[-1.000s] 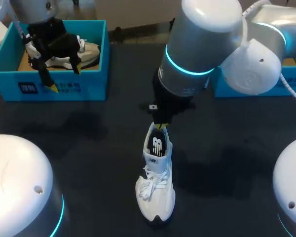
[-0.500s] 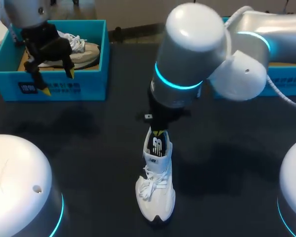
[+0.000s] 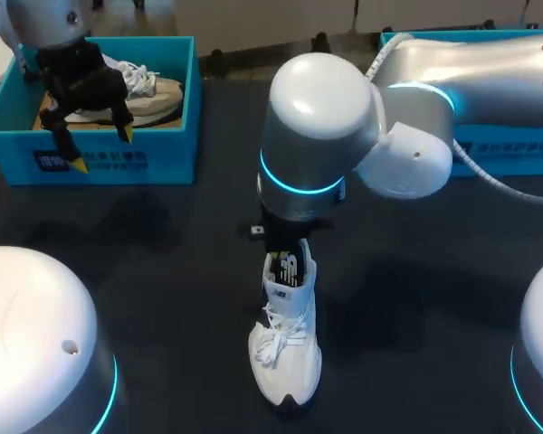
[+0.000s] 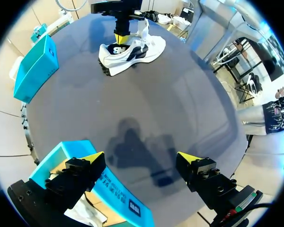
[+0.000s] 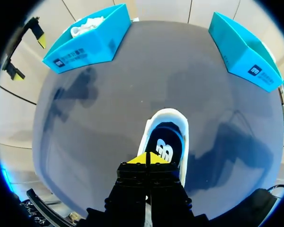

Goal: Take the shoe out of the shoebox, open the shoe tongue, remove and reinsert the insole, then place the shoe into the shoebox

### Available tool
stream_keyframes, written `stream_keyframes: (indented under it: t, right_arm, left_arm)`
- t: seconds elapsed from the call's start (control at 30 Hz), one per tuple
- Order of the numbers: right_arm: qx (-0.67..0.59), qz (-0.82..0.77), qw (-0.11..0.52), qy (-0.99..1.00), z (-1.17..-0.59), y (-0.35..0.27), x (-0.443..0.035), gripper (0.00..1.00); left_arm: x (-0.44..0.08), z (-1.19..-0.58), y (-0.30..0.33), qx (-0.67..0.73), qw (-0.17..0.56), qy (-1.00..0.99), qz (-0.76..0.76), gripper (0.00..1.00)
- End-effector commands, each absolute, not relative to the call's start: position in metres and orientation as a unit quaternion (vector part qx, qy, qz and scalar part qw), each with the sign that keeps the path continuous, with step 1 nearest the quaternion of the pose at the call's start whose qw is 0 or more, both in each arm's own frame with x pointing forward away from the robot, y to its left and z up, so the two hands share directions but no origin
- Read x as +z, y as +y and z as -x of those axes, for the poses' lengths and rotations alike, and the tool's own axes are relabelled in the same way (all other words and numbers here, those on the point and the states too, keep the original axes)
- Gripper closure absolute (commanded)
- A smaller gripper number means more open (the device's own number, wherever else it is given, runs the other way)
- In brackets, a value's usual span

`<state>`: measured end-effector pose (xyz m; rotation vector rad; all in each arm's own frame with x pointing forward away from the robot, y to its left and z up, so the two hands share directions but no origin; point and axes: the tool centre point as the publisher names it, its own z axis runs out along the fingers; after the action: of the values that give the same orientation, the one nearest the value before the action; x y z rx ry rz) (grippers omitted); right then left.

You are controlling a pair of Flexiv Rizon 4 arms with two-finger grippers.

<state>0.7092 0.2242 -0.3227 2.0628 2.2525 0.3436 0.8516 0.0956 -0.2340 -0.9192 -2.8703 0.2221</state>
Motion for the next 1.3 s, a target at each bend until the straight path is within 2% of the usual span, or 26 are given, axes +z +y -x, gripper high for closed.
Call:
stream_keyframes:
  t: [0.03,0.6,0.9,1.3]
  right_arm:
    - [0.112,-0.671,0.034,0.732,-0.710,0.226,-0.325,1.00]
    - [0.070,-0.685,0.064,0.722,-0.726,0.214,-0.376,1.00]
    - [0.065,-0.686,0.051,0.723,-0.730,0.219,-0.401,1.00]
    - [0.008,-0.681,0.103,0.725,-0.715,0.211,-0.359,1.00]
  left_arm:
    - [-0.233,-0.851,0.096,0.073,0.060,-0.948,0.304,0.00]
    - [-0.233,-0.851,0.096,0.073,0.060,-0.948,0.304,0.00]
    - [-0.233,-0.851,0.096,0.073,0.060,-0.948,0.304,0.00]
    - [-0.233,-0.851,0.096,0.073,0.060,-0.948,0.304,0.00]
